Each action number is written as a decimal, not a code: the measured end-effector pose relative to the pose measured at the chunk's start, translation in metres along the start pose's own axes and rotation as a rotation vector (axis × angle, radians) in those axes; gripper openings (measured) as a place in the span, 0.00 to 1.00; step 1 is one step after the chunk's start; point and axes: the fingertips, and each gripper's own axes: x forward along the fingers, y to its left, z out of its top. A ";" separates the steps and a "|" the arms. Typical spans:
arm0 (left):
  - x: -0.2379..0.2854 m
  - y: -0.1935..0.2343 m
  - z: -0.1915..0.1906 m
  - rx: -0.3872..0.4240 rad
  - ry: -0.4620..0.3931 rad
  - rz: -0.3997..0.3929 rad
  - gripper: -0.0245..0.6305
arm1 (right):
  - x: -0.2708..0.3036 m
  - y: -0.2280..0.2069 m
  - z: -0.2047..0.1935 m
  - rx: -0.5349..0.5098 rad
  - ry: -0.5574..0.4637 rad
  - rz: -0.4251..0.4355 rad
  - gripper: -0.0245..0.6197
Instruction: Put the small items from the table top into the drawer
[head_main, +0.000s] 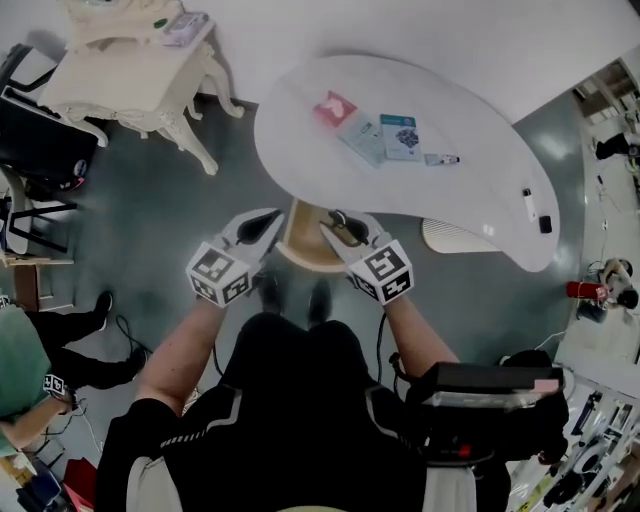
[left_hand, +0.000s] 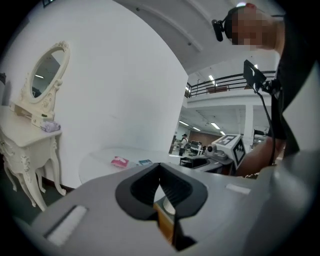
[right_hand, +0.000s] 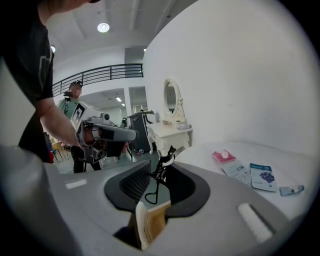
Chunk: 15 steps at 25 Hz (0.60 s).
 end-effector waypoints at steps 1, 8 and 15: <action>0.003 0.002 -0.008 -0.003 0.015 -0.015 0.04 | 0.004 -0.001 -0.008 -0.002 0.015 0.006 0.19; 0.010 0.016 -0.046 -0.021 0.086 -0.010 0.04 | 0.025 0.001 -0.059 -0.046 0.137 0.052 0.19; 0.018 0.019 -0.073 -0.040 0.129 -0.029 0.04 | 0.041 0.005 -0.090 -0.073 0.197 0.093 0.19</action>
